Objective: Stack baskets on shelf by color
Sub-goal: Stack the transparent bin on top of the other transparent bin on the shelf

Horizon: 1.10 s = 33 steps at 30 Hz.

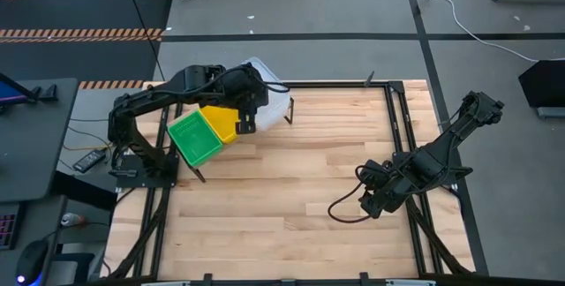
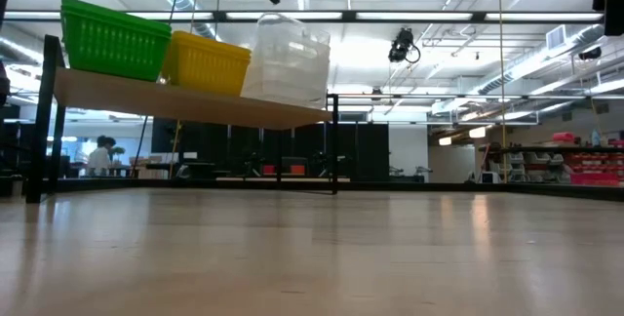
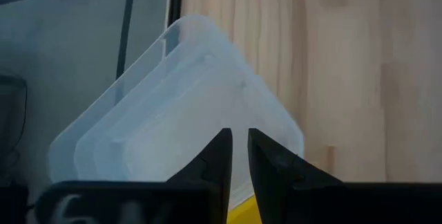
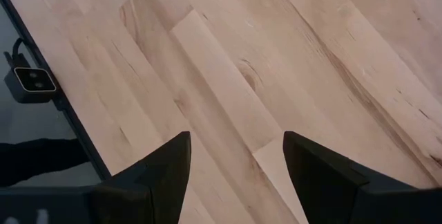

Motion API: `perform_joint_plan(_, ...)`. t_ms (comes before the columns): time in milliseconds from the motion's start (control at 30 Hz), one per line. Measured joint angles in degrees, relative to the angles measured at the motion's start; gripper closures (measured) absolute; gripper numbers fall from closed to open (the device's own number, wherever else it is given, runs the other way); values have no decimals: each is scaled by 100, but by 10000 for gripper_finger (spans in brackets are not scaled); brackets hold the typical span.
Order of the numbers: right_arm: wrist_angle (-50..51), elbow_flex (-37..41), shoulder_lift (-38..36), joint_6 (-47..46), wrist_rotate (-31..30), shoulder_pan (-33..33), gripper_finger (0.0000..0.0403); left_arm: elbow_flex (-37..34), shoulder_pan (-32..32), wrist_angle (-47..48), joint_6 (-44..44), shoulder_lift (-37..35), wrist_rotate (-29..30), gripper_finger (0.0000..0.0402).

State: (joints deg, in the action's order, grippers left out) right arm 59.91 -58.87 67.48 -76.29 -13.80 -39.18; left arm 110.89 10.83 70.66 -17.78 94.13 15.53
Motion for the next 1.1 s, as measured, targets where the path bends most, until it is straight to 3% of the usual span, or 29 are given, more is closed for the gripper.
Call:
perform_joint_plan(300,-21,0,0,-2,0,0,167,0,227,117,-194,0,28,352)
perform_joint_plan(567,-25,0,0,-4,58,-1,167,239,10,110,-9,-28,30,355)
perform_joint_plan(833,-23,0,0,28,55,0,167,787,-320,128,1513,-39,29,337)
perform_joint_plan(1100,-23,0,0,39,153,-47,167,813,-529,649,1923,-37,21,288)
